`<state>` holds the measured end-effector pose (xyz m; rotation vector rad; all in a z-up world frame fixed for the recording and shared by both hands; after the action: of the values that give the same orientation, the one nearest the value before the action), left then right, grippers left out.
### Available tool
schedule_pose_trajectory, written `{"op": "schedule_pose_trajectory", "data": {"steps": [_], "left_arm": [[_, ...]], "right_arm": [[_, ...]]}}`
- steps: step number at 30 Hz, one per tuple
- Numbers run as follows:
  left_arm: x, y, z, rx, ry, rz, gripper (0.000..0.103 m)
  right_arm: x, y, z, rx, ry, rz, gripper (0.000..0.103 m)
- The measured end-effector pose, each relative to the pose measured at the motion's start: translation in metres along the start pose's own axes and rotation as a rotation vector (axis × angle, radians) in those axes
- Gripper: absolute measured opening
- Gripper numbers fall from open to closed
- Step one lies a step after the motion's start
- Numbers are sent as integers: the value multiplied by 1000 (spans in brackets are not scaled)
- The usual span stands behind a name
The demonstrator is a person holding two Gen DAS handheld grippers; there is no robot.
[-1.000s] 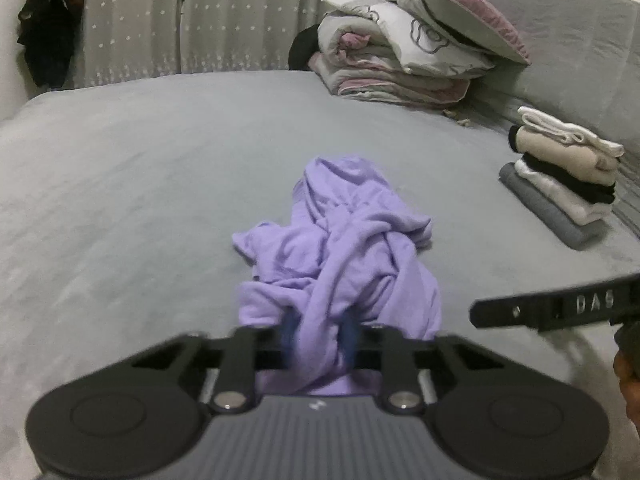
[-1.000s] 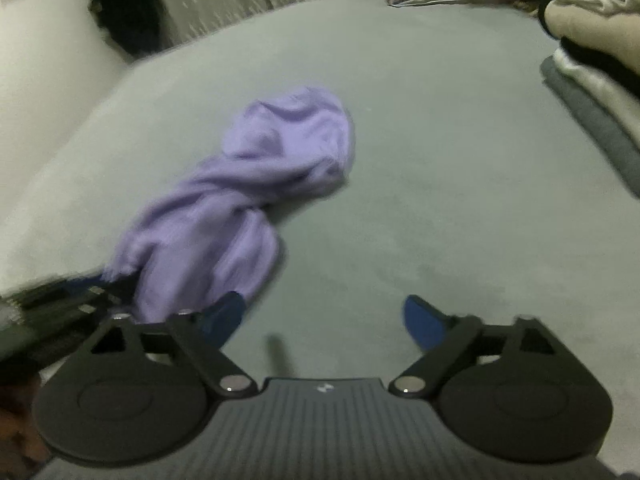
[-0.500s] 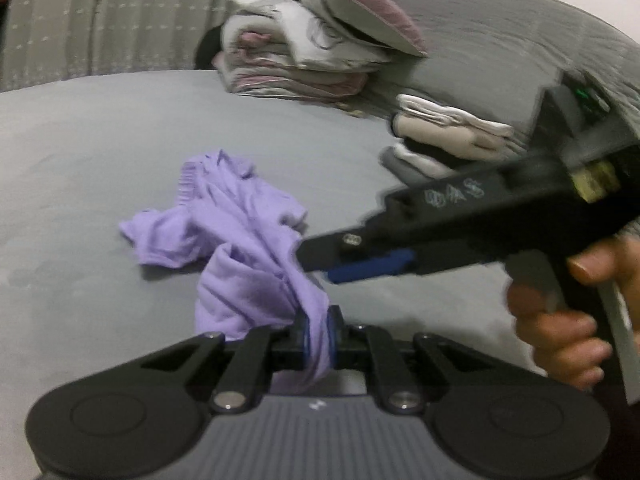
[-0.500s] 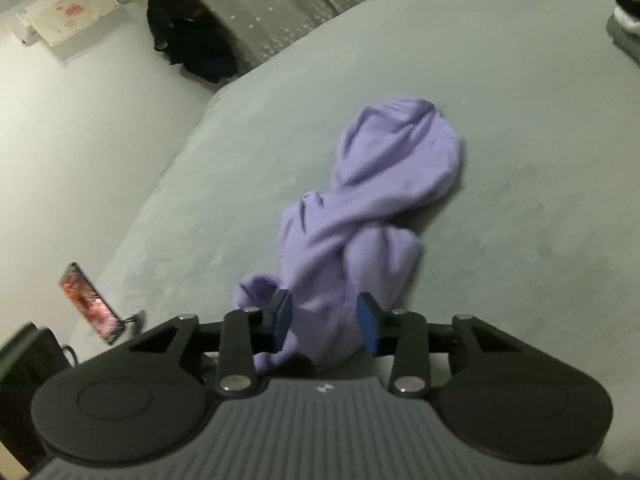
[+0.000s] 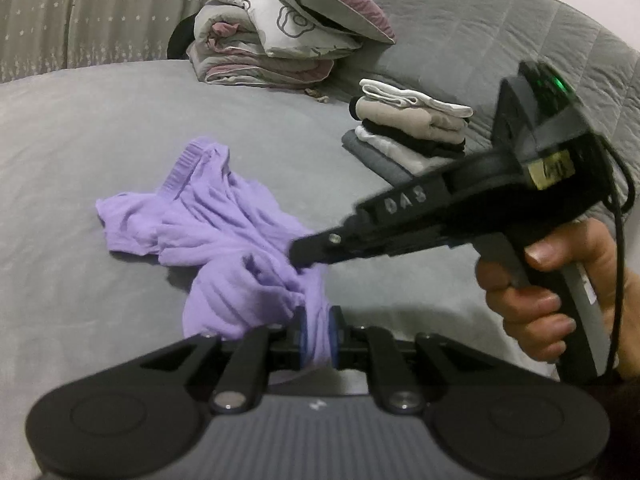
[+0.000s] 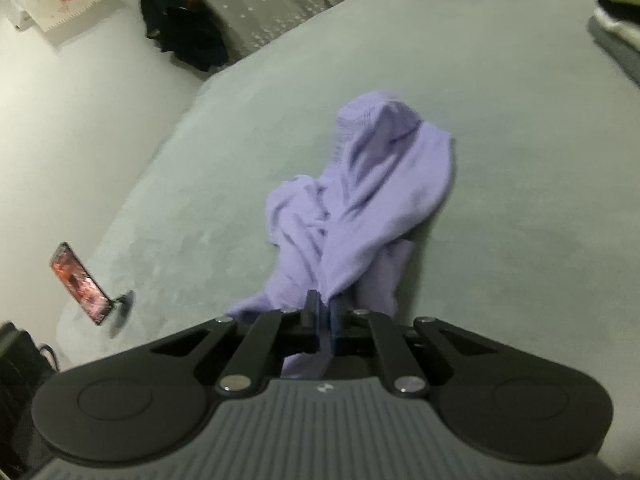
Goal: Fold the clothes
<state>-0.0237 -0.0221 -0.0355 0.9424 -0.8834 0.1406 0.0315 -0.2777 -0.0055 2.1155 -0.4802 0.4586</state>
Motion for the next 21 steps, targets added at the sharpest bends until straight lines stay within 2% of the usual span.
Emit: {"op": "schedule_pose_trajectory", "data": {"steps": [2, 4, 6, 10, 12, 16, 19, 21], "left_arm": [[4, 3, -5, -9, 12, 6, 23], [9, 3, -13, -9, 38, 16, 43], [15, 0, -24, 9, 76, 23, 45], [25, -9, -51, 92, 150, 35, 66], [31, -18, -69, 139, 203, 41, 68], [40, -37, -102, 188, 369, 72, 73], [43, -52, -122, 260, 481, 89, 71], [42, -57, -133, 277, 541, 120, 69]], "right_arm": [[-2, 2, 9, -46, -13, 8, 6], [-2, 5, 18, -88, -32, 20, 6], [-1, 8, 29, -119, -54, 35, 6], [0, 10, 39, -165, -74, 56, 6], [1, 9, 38, -178, -77, 63, 6], [0, 10, 38, -190, -71, 71, 6], [0, 13, 40, -174, -81, 63, 6], [0, 13, 42, -165, -80, 55, 8]]}}
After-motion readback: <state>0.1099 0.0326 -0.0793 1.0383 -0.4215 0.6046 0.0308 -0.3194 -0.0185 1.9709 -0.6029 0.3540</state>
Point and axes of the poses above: each gripper's, at about its wrist camera, not at the fingertips, and y roughly against the way its jaws point, z to its right, x to its top, the point moved 3 cm from there along -y, roughly the way its jaws point, and after that the axes turned 5 degrees about -z, right-handed, at the moved point
